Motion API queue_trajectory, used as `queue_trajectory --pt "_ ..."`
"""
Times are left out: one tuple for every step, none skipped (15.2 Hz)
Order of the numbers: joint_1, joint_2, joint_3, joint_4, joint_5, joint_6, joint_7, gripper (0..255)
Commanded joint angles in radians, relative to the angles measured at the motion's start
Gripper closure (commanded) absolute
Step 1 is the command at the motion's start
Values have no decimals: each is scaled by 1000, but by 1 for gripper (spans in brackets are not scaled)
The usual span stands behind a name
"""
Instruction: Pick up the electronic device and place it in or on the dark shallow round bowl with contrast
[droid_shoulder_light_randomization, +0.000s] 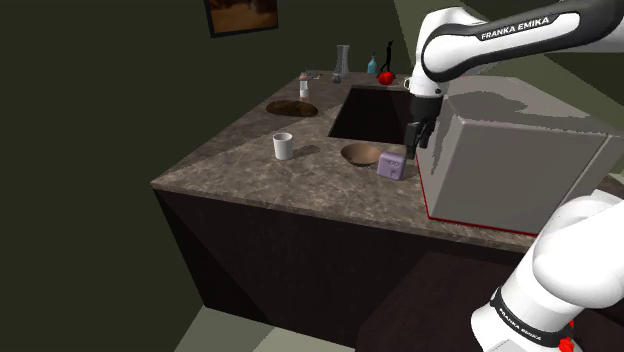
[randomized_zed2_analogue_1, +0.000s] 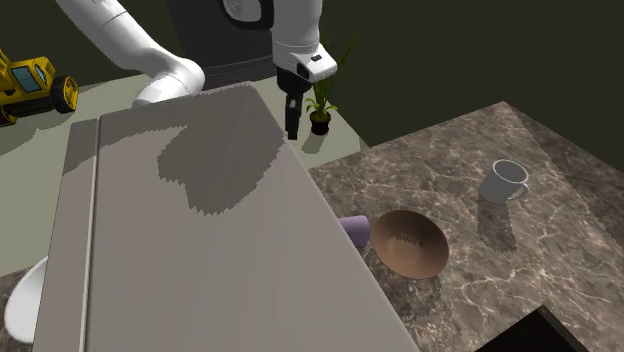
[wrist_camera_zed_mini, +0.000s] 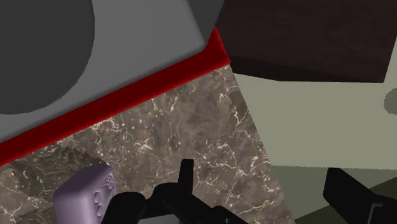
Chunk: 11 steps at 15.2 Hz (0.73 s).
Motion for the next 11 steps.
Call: queue_trajectory --pt "-4 57 -28 10 -5 54 -40 0" --pt "-6 89 -44 21 -6 78 -61 0" --pt "-8 121 -59 33 -5 102 -83 0" --pt "-9 155 -74 46 -3 125 -106 0" --pt "-10 189 -88 61 1 147 -129 0" --pt "-12 224 -102 77 6 169 -152 0" --pt "-12 260 -116 94 13 189 -176 0" --pt "-14 296 -129 113 22 209 -200 0" --pt "-15 333 -141 134 33 227 -225 0" --pt "-17 370 -152 155 46 244 -250 0" --pt "-19 409 -162 178 60 259 -276 0"
